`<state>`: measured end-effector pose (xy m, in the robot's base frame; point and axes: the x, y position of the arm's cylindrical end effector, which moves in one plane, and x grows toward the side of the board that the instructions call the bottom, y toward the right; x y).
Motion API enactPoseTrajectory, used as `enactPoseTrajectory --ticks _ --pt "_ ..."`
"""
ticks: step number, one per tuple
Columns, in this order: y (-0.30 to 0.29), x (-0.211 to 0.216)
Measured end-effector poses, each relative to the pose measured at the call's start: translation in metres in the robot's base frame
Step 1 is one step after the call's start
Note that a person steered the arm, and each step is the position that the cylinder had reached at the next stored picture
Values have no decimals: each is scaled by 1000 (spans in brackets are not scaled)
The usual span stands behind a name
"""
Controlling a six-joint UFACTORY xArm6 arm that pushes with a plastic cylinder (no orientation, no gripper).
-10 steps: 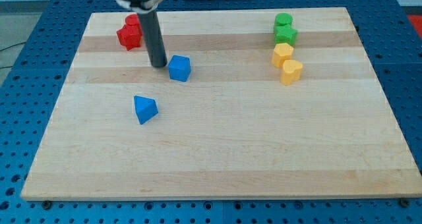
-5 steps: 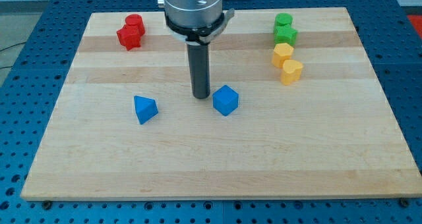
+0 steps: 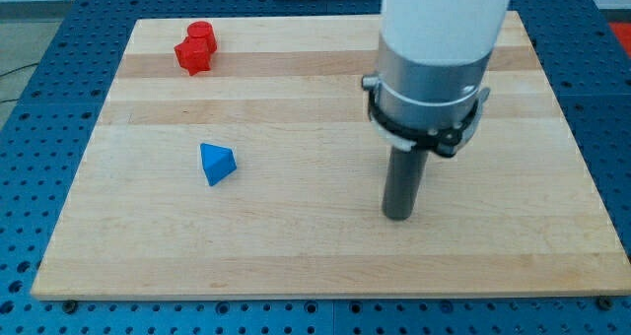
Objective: Move the blue cube towards the yellow heart
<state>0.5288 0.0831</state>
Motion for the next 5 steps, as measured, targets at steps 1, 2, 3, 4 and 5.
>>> enactPoseTrajectory --ticks 1,2,3,4,5 --pt "7 -50" --pt "-15 -31" --pt "-64 -52" --pt "-38 -67" --pt "6 -69"
